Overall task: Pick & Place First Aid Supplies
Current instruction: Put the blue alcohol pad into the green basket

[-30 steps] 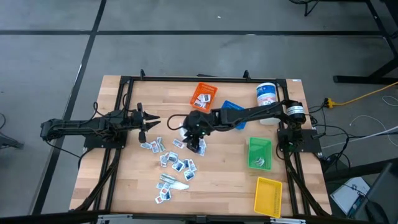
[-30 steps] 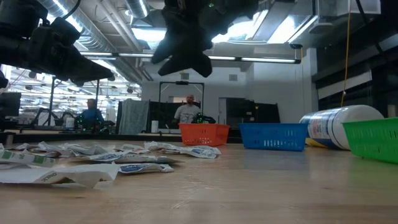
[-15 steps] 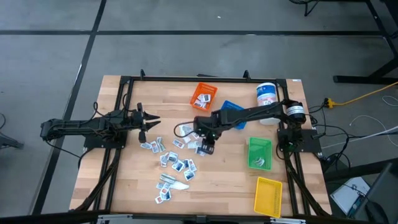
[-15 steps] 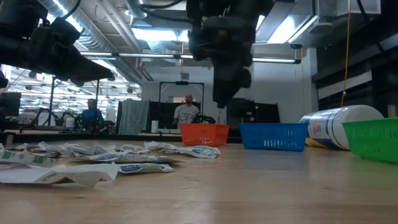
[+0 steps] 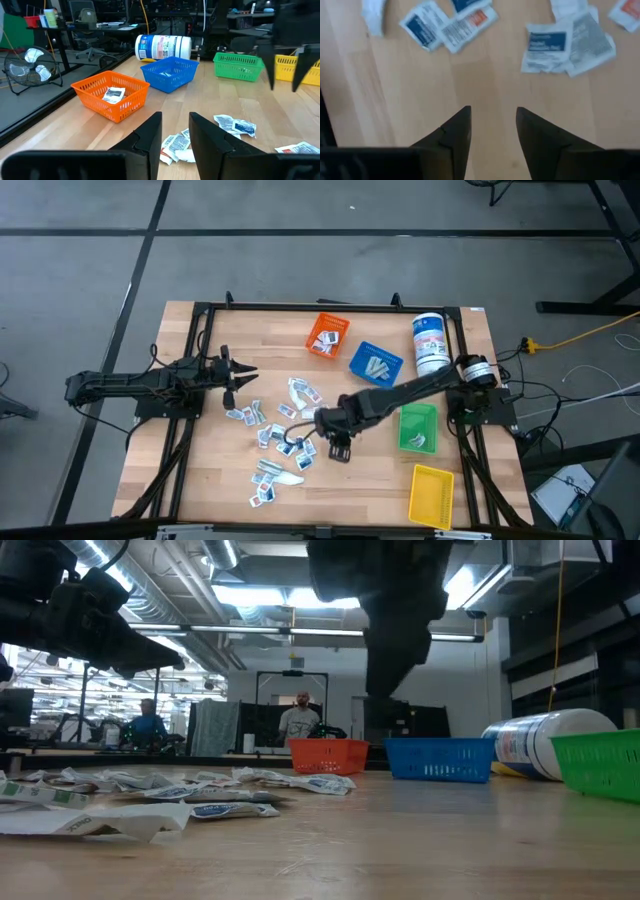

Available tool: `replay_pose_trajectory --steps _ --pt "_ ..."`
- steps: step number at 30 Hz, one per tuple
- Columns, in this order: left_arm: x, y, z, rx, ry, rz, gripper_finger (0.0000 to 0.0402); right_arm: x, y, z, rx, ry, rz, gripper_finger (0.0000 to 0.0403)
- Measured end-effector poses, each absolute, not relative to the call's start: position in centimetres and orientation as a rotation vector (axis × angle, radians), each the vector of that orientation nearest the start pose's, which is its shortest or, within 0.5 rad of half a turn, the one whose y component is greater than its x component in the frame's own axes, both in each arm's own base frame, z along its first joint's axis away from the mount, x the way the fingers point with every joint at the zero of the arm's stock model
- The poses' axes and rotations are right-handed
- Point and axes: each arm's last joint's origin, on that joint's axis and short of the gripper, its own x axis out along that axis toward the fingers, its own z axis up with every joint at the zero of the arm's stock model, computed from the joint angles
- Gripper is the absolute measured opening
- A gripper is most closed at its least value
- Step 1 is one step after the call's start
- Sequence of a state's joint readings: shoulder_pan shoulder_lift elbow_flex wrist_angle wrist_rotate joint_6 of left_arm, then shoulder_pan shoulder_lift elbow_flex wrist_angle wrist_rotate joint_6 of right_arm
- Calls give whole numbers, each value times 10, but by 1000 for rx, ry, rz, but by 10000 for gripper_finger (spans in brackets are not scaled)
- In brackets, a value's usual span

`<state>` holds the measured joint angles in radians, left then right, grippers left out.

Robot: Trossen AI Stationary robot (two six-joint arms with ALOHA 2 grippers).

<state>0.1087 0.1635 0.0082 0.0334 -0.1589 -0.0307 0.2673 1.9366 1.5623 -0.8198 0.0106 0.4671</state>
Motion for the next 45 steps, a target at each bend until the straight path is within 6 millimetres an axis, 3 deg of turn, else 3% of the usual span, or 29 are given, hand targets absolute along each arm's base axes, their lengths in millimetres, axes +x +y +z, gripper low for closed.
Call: replay_pose_trajectory --steps 5,13,26,45 --pt "105 16 156 -27 118 269 93 386 117 215 111 1142 -30 156" --pt "105 16 156 -27 118 269 92 387 114 189 -57 1038 43 156" --pt "105 16 156 -27 118 269 93 395 91 178 -135 973 -66 156" --pt "106 16 156 -27 122 268 92 409 87 145 -225 994 12 156"
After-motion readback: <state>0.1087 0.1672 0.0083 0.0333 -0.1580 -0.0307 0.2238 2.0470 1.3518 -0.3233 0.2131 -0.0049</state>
